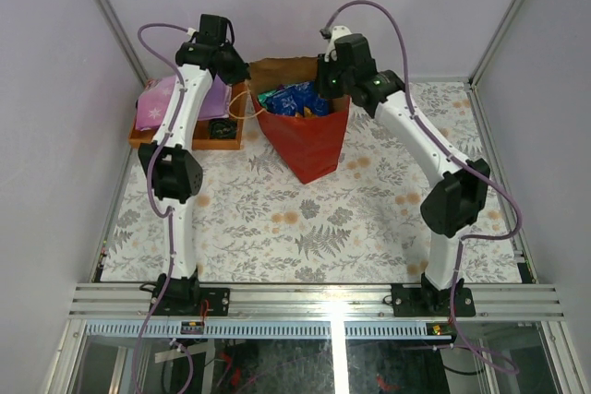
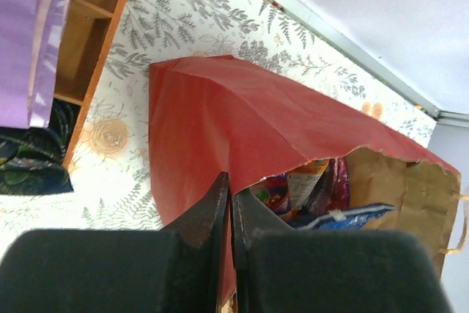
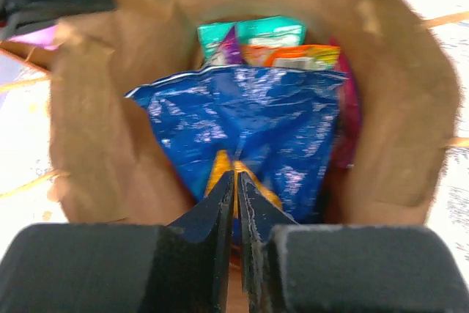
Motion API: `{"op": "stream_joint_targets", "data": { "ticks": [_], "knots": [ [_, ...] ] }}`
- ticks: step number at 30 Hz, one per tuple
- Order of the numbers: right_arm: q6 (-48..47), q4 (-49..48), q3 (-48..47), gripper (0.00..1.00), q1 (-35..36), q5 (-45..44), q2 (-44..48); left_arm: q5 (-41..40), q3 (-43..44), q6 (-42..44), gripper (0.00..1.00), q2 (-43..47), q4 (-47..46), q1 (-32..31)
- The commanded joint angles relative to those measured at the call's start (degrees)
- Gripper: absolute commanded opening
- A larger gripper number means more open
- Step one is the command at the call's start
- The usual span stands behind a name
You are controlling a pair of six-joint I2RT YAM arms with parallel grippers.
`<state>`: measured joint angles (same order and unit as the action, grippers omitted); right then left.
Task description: Take the snacks out of the paper bag
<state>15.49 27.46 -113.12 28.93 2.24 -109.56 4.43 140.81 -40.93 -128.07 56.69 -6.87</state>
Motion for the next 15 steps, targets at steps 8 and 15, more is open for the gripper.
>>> {"op": "stream_joint_targets", "data": {
  "ticks": [8, 15],
  "knots": [
    [3.5, -2.9, -1.3, 0.48, 5.8, -2.4, 1.8, 2.7, 4.2, -3.5, 0.0, -2.2, -17.3, 3.5],
    [-2.8, -3.1, 6.2, 0.99, 3.9, -18.1, 11.7, 5.6, 5.1, -4.6, 0.0, -5.8, -24.6, 6.0]
  ]
}}
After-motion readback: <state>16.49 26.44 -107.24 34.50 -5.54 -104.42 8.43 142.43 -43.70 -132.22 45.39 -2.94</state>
